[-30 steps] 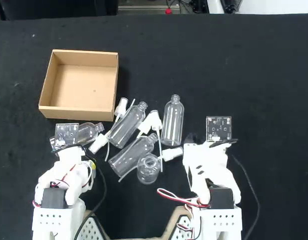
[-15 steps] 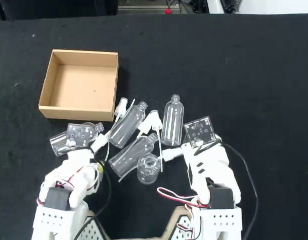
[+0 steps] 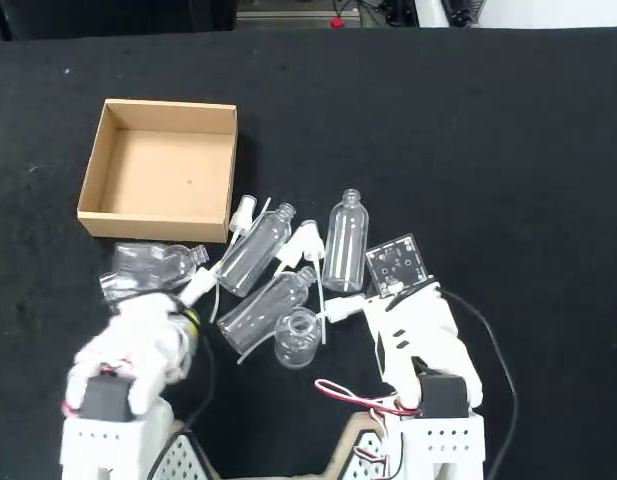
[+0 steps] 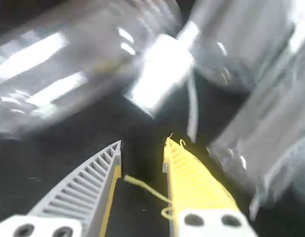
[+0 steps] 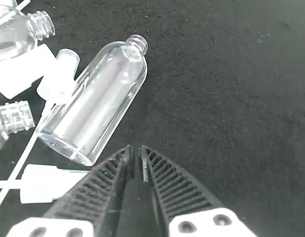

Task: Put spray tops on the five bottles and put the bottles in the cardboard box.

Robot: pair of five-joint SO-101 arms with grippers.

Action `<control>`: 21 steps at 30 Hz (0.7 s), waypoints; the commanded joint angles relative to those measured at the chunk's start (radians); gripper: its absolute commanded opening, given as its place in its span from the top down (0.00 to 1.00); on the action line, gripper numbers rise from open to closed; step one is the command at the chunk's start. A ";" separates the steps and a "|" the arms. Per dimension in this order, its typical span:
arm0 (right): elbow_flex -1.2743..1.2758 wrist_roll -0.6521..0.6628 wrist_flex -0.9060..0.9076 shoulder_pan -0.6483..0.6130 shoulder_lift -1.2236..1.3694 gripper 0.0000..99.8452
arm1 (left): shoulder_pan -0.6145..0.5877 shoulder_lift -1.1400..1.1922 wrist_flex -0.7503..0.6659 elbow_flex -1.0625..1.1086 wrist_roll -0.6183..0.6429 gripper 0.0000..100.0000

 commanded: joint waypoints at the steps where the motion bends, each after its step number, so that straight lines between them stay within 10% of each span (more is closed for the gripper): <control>1: -0.008 0.008 0.008 -0.012 -0.099 0.97 | -0.213 -0.005 -0.035 -0.288 0.003 0.86; 21: -0.008 0.008 0.009 -0.012 -0.099 0.97 | -0.499 -0.006 -0.258 -0.363 0.000 0.86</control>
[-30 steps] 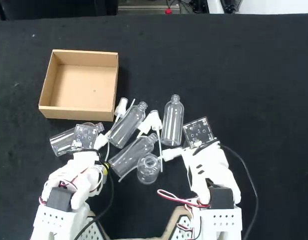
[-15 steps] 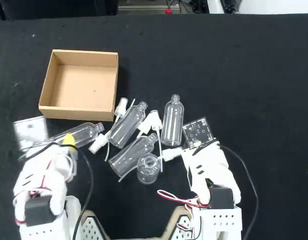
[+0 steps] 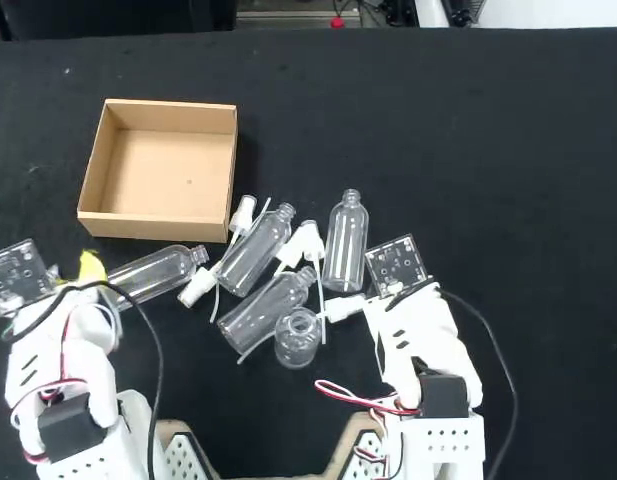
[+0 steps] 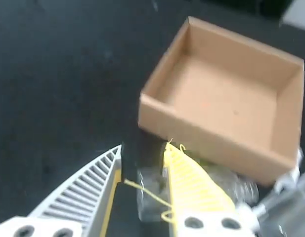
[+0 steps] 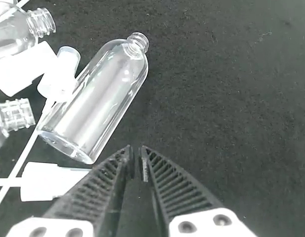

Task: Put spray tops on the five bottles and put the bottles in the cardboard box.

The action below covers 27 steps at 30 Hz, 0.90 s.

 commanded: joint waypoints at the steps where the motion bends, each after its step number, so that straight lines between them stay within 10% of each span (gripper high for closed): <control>1: -0.008 0.006 0.005 -0.012 -0.099 0.97 | -0.031 0.005 -0.140 -0.068 0.000 0.86; 17: -0.008 0.006 0.005 -0.012 -0.099 0.97 | 0.007 0.230 -0.313 -0.578 0.003 0.86; 27: -0.008 -0.235 -0.110 0.299 -0.097 0.97 | 0.321 0.591 0.130 -0.819 -0.002 0.86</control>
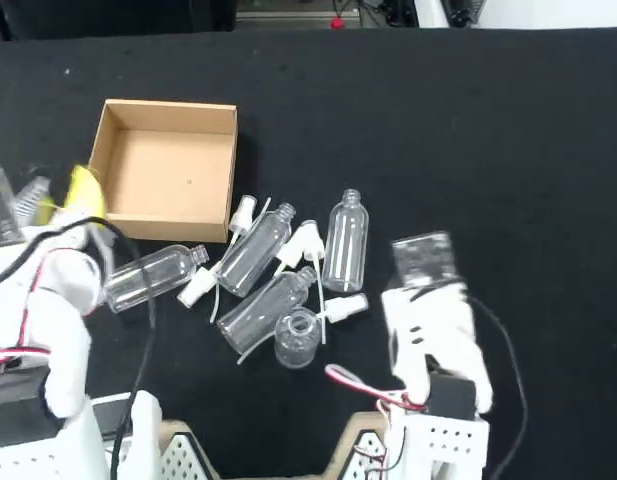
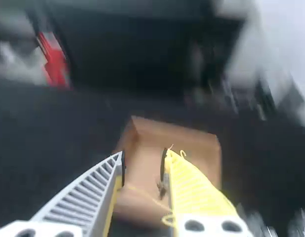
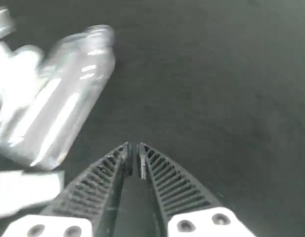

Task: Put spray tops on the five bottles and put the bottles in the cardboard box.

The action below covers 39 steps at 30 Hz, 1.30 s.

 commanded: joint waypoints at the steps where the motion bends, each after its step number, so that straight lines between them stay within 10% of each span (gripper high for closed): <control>1: -0.008 -0.143 -0.068 0.135 -0.097 0.97 | 0.147 0.009 0.089 -0.028 -0.005 0.86; 15: -0.008 -0.169 -0.074 0.161 -0.097 0.97 | 0.302 -0.554 -0.144 0.719 -0.078 0.72; 29: -0.008 -0.167 -0.074 0.161 -0.097 0.97 | 0.588 -0.508 0.278 0.568 -0.489 0.74; 39: -0.010 -0.167 -0.075 0.161 -0.097 0.97 | 0.952 -0.508 0.252 0.602 -0.431 0.74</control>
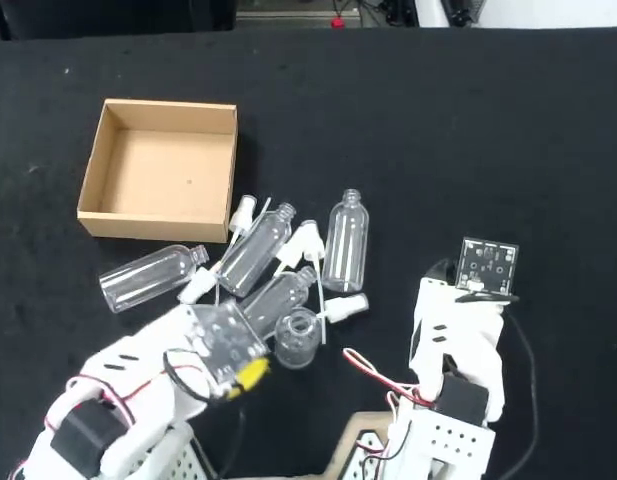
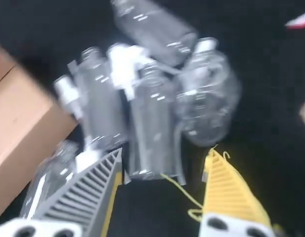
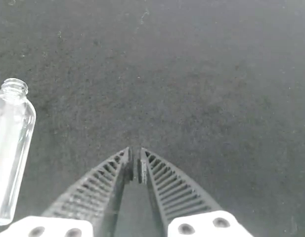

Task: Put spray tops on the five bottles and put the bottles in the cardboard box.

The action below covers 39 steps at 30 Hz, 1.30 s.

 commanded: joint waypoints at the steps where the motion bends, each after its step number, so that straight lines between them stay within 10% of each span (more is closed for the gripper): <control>1: -0.010 -0.005 -0.032 0.012 -0.097 0.97 | 0.163 0.009 -0.051 -0.015 0.058 0.74; 39: -0.016 -0.005 -0.032 0.012 -0.097 0.97 | 0.105 0.003 -0.852 0.524 0.344 0.74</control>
